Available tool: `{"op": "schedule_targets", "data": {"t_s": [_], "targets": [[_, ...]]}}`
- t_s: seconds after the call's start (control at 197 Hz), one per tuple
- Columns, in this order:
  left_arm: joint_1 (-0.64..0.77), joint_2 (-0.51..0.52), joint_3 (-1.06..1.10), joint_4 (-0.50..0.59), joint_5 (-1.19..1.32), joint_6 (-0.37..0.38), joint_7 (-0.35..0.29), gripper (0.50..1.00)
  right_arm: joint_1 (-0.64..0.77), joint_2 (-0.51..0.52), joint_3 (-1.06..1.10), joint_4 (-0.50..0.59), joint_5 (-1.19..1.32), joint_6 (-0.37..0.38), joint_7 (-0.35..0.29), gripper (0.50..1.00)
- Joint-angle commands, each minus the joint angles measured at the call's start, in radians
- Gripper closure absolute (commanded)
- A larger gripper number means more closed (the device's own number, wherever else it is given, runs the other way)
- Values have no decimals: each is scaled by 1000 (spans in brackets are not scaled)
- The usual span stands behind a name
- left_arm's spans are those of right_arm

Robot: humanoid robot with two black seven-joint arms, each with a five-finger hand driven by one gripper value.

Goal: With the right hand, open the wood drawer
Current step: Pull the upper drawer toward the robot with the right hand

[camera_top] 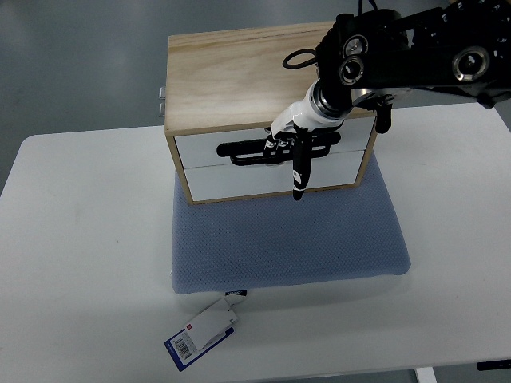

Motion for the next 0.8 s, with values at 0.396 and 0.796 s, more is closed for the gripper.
{"op": "schedule_targets", "data": {"t_s": [0.396,0.796], "targets": [[0,0,-2,2,0,2,0,500,17,-19,13,13,72,111,1,556],[0,0,-3,2,0,2,0,500,58,-50,19,70,148,178,2,556]]}}
